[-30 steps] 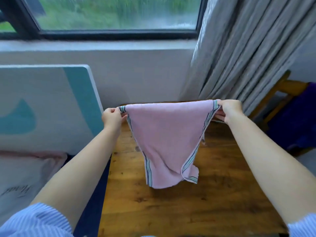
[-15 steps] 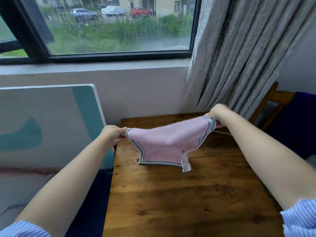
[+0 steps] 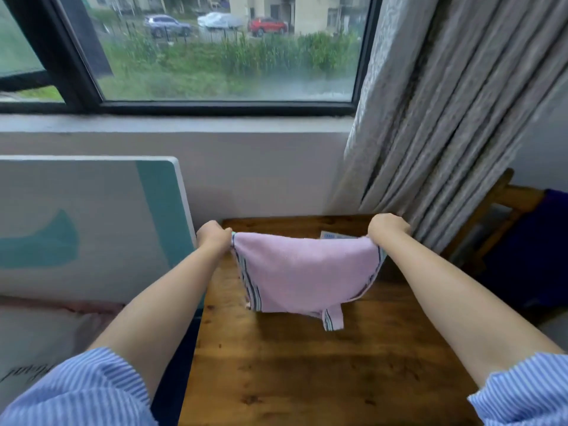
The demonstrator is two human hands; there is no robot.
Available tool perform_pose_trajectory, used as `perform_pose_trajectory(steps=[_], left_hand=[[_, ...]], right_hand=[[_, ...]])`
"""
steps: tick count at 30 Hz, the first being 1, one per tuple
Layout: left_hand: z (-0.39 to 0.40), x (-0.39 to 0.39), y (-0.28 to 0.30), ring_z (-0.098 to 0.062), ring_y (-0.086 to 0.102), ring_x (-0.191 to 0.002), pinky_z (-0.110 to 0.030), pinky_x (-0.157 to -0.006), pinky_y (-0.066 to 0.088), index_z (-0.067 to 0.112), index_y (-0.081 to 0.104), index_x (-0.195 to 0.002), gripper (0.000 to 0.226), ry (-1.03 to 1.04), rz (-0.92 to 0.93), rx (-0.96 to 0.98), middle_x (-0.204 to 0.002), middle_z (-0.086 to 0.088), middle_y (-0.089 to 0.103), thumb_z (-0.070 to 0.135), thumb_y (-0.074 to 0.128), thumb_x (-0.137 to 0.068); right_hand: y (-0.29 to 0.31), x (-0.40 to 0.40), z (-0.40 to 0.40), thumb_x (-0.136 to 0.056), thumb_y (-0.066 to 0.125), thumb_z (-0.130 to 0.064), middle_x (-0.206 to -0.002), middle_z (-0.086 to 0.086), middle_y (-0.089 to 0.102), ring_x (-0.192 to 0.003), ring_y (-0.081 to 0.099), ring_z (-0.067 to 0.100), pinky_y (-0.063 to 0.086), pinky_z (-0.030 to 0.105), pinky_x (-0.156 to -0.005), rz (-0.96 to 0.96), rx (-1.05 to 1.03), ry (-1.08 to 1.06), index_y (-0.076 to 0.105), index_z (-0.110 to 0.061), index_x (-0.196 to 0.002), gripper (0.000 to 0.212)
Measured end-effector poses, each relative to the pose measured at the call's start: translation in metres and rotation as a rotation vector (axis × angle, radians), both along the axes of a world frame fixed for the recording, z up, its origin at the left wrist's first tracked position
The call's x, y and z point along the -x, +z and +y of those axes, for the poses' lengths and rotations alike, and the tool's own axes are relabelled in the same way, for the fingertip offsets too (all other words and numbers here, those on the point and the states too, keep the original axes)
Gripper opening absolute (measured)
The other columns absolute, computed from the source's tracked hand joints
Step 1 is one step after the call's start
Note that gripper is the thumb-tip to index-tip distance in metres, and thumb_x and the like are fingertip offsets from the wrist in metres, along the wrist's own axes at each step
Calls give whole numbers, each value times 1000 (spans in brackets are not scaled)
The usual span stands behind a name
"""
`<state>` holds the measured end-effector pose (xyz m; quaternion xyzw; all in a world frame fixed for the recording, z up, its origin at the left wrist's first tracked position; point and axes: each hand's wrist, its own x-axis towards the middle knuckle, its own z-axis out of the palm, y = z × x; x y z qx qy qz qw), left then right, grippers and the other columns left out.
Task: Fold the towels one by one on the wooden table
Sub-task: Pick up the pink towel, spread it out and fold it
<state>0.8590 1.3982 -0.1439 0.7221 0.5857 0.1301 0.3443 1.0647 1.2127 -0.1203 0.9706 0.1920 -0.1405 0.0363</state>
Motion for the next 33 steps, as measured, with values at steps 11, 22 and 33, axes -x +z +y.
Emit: perform_pose_trajectory(steps=[11,22,33], left_hand=[[18,-7,44,-22,42,-78,-34,-70,36,8,42,-70,26,133,-451,-344,-78,-11,48,16,49,-94],[-39,72,-82,-32,62,-92,-34,-74,49,-3,64,-91,27,-533,657,118,-97,-18,67,21,51,-90],[-85,80,-143,-26,59,-97,-28,-70,47,1,51,-123,37,-711,799,325,-111,-13,58,25,44,-97]], right_hand=[[69,-24,33,-97,36,-14,-128,20,53,-118,50,36,43,36,-93,-235,-251,149,58,-4,-116,31],[-98,49,-41,-90,46,-9,-135,15,48,-122,49,31,44,39,-96,279,346,191,48,1,-127,39],[-152,83,-94,-94,36,-8,-64,6,42,-52,39,15,32,20,-47,553,438,173,45,-5,-65,31]])
